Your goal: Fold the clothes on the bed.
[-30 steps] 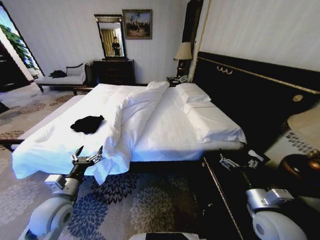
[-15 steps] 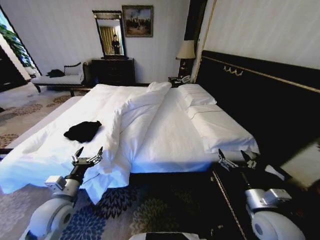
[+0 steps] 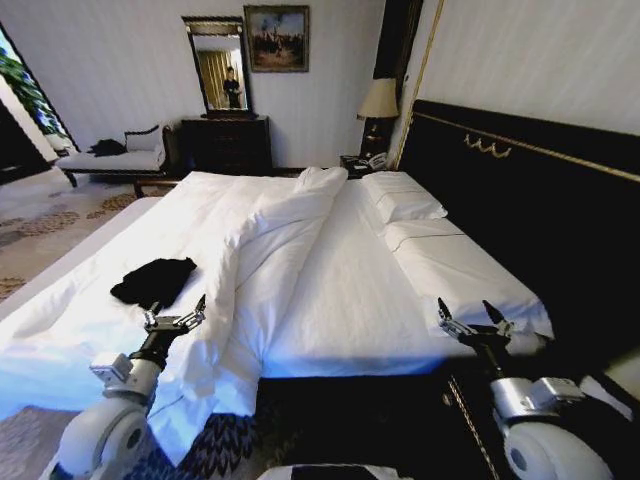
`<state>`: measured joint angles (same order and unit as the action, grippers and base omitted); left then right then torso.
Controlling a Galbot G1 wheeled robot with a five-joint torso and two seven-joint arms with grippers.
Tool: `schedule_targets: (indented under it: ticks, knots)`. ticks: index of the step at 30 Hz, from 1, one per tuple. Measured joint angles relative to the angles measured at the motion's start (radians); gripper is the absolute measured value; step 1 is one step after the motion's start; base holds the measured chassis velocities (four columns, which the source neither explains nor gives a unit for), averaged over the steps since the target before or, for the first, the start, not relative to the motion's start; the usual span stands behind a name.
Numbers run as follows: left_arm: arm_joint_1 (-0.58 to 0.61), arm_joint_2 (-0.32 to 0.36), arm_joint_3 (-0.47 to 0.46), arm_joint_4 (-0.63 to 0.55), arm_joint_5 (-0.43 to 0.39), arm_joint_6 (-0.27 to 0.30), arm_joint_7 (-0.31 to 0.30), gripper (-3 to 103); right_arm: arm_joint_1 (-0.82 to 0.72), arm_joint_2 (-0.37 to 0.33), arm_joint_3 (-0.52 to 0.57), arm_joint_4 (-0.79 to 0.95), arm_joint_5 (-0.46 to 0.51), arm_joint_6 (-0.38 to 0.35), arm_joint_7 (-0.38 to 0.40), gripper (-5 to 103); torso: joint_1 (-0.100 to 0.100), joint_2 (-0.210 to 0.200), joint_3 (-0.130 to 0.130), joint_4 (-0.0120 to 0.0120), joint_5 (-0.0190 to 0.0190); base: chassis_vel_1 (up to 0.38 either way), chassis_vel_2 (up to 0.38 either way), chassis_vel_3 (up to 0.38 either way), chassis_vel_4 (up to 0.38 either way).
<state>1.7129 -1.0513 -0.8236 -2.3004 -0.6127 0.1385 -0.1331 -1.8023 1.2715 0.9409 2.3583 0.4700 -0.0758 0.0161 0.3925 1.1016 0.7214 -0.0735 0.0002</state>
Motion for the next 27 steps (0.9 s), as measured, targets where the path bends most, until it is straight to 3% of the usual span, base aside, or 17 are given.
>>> schedule_targets:
  ticks: [13, 27]
  knots:
    - [0.003, -0.002, -0.001, 0.003, 0.003, -0.003, 0.001, 100, 0.001, -0.002, 0.002, 0.002, -0.015, -0.008, 0.0, 100, -0.001, 0.0, 0.0, 0.0001, -0.0002, -0.066, 0.187, 0.056, -0.189]
    - [-0.002, -0.003, 0.001, 0.009, 0.006, -0.003, -0.001, 100, -0.004, 0.001, -0.003, 0.002, -0.031, -0.013, 0.001, 100, 0.0, 0.0, 0.0, 0.0001, -0.0002, 0.154, 0.303, -0.139, -0.315]
